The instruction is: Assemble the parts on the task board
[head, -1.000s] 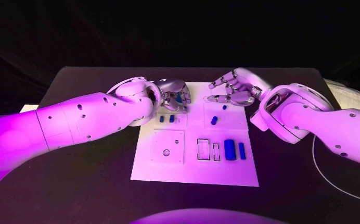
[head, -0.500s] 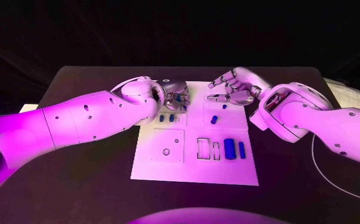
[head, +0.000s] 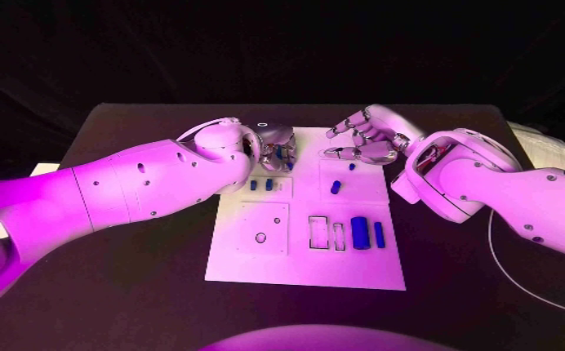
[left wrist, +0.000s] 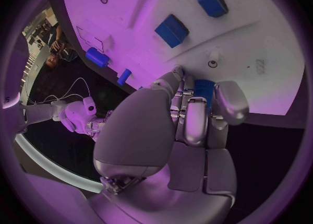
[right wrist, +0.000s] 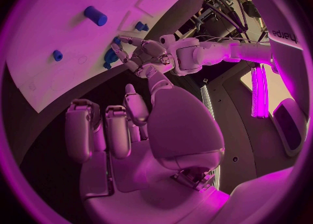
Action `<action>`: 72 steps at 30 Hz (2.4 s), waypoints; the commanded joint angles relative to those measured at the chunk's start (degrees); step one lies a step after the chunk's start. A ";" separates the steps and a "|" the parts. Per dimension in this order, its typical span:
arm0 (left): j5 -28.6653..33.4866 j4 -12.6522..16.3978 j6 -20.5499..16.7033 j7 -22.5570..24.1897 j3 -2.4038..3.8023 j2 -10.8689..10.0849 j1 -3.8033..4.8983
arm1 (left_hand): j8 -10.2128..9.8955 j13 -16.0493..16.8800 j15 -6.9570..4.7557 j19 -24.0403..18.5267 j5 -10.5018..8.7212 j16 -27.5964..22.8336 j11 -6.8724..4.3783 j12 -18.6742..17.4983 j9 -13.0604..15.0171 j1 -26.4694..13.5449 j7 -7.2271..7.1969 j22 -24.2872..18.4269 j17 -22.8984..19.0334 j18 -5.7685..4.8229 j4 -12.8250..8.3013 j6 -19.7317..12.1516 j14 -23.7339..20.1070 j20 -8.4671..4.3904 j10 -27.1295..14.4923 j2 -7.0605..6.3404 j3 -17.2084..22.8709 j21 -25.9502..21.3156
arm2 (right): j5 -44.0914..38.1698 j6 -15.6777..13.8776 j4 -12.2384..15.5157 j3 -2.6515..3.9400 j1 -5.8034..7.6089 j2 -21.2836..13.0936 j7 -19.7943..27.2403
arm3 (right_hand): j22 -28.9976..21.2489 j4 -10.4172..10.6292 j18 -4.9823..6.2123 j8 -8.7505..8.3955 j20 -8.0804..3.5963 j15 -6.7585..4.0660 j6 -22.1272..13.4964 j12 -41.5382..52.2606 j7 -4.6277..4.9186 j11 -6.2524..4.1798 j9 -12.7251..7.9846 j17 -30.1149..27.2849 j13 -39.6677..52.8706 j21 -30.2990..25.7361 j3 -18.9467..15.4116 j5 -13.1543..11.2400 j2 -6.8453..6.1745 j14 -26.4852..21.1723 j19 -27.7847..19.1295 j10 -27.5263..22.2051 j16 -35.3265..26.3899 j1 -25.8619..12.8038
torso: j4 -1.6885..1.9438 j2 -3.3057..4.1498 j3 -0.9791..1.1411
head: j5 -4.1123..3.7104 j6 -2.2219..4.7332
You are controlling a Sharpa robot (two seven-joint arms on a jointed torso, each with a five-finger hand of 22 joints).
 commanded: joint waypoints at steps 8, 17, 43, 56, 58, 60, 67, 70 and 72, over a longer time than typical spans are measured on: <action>-0.17 -0.24 2.14 0.51 -0.14 0.61 -0.26 | 0.09 0.29 -1.17 0.79 -0.22 0.12 -1.11 -0.01 0.08 -0.61 -0.74 2.47 -1.11 -1.08 -0.59 3.49 1.12 -0.62 4.13 -0.55 2.48 3.38 | -0.15 1.05 0.07 0.00 -0.04 0.11 0.39 | -0.01 0.18 0.40 0.09 0.06 -0.23 0.33 0.48 0.02 -0.23 0.07 7.96 0.21 -0.25 -0.31 0.25 0.59 4.36 -0.23 -0.06 -0.17 -0.21 | 0.03 -0.02 0.01 | 0.18 -0.09; 0.69 -0.13 -2.42 1.50 -0.03 0.16 -0.52 | -0.29 0.42 -1.37 1.40 -0.19 0.14 -1.19 -1.49 -0.01 -0.97 -0.35 4.67 -2.14 -1.64 -2.15 5.73 1.30 -0.92 6.70 -1.02 4.80 6.48 | -0.14 1.06 0.07 0.00 -0.04 0.13 0.42 | -0.01 0.18 0.40 0.09 0.06 -0.23 0.33 0.48 0.02 -0.23 0.07 7.96 0.21 -0.25 -0.31 0.25 0.59 4.36 -0.23 -0.06 -0.17 -0.21 | -0.03 0.05 -0.02 | 0.18 0.11; 9.94 6.69 -1.43 0.13 3.02 -10.39 -0.30 | -1.57 0.38 -1.04 1.65 -0.30 -0.18 -0.79 -3.71 -0.47 -2.80 0.14 5.74 -3.51 -1.87 -2.88 6.20 1.32 -0.74 7.33 -2.07 6.67 7.79 | 0.02 1.07 -0.35 -0.01 -0.25 0.03 0.46 | -0.01 0.18 0.40 0.09 0.06 -0.23 0.33 0.48 0.02 -0.23 0.07 7.96 0.21 -0.25 -0.31 0.25 0.59 4.36 -0.23 -0.06 -0.17 -0.21 | 0.35 -0.13 -0.07 | 0.37 0.00; 8.99 5.08 0.34 0.01 2.42 -9.71 -0.58 | -1.71 0.37 -1.02 1.62 -0.30 -0.14 -0.78 -3.94 -0.52 -2.99 0.12 5.75 -3.53 -1.86 -2.91 6.18 1.33 -0.72 7.33 -2.13 6.79 7.77 | 0.02 1.10 -0.39 -0.01 -0.33 0.13 0.51 | -0.01 0.18 0.40 0.09 0.06 -0.23 0.33 0.48 0.02 -0.23 0.07 7.96 0.21 -0.25 -0.31 0.25 0.59 4.36 -0.23 -0.06 -0.17 -0.21 | 0.21 -0.07 0.00 | 0.55 -0.27; 8.87 4.90 0.38 0.10 2.32 -9.45 -0.65 | -1.71 0.37 -1.02 1.62 -0.30 -0.14 -0.78 -3.94 -0.52 -2.99 0.12 5.75 -3.53 -1.86 -2.91 6.18 1.33 -0.72 7.33 -2.13 6.79 7.77 | 0.02 1.10 -0.39 -0.01 -0.34 0.15 0.51 | -0.01 0.18 0.40 0.09 0.06 -0.23 0.33 0.48 0.02 -0.23 0.07 7.96 0.21 -0.25 -0.31 0.25 0.59 4.36 -0.23 -0.06 -0.17 -0.21 | 0.21 -0.08 0.02 | 0.54 -0.33; 8.76 4.81 0.39 0.15 2.25 -9.26 -0.71 | -1.71 0.37 -1.02 1.62 -0.30 -0.14 -0.78 -3.94 -0.52 -2.99 0.12 5.75 -3.53 -1.86 -2.91 6.18 1.33 -0.72 7.33 -2.13 6.79 7.77 | 0.02 1.11 -0.40 -0.01 -0.35 0.17 0.52 | 0.01 0.26 0.39 0.12 0.05 -0.24 0.41 0.56 0.00 -0.24 0.09 7.96 0.25 -0.24 -0.38 0.29 0.65 4.36 -0.21 -0.01 -0.18 -0.25 | 0.19 -0.08 0.05 | 0.56 -0.33; 8.00 4.41 0.70 -0.12 2.14 -8.84 -0.79 | -1.71 0.37 -1.02 1.62 -0.30 -0.14 -0.78 -3.94 -0.52 -2.99 0.12 5.75 -3.53 -1.86 -2.91 6.18 1.33 -0.72 7.33 -2.13 6.79 7.77 | 0.02 1.13 -0.38 -0.01 -0.36 0.20 0.50 | 0.02 0.30 0.39 0.14 0.05 -0.24 0.46 0.61 -0.01 -0.25 0.10 7.96 0.27 -0.24 -0.42 0.31 0.69 4.36 -0.19 0.02 -0.18 -0.28 | 0.20 -0.14 0.10 | 0.58 -0.43; 7.65 4.25 0.89 -0.23 2.12 -8.70 -0.79 | -1.77 0.37 -1.02 1.60 -0.29 -0.14 -0.80 -4.04 -0.54 -3.03 0.10 5.76 -3.57 -1.85 -2.93 6.18 1.33 -0.71 7.34 -2.10 6.89 7.74 | 0.02 1.13 -0.36 -0.01 -0.36 0.19 0.50 | 0.02 0.30 0.39 0.14 0.05 -0.24 0.46 0.61 -0.01 -0.25 0.10 7.96 0.27 -0.24 -0.42 0.31 0.69 4.36 -0.19 0.02 -0.18 -0.28 | 0.23 -0.12 0.09 | 0.53 -0.42; 7.39 4.20 1.14 -0.33 2.11 -8.62 -0.80 | -1.77 0.37 -1.02 1.60 -0.29 -0.14 -0.80 -4.04 -0.54 -3.03 0.10 5.76 -3.57 -1.85 -2.93 6.18 1.33 -0.71 7.34 -2.10 6.89 7.74 | 0.02 1.14 -0.35 -0.01 -0.36 0.20 0.49 | 0.02 0.30 0.39 0.14 0.05 -0.24 0.46 0.61 -0.01 -0.25 0.10 7.96 0.27 -0.24 -0.42 0.31 0.69 4.36 -0.19 0.02 -0.18 -0.28 | 0.25 -0.12 0.09 | 0.51 -0.45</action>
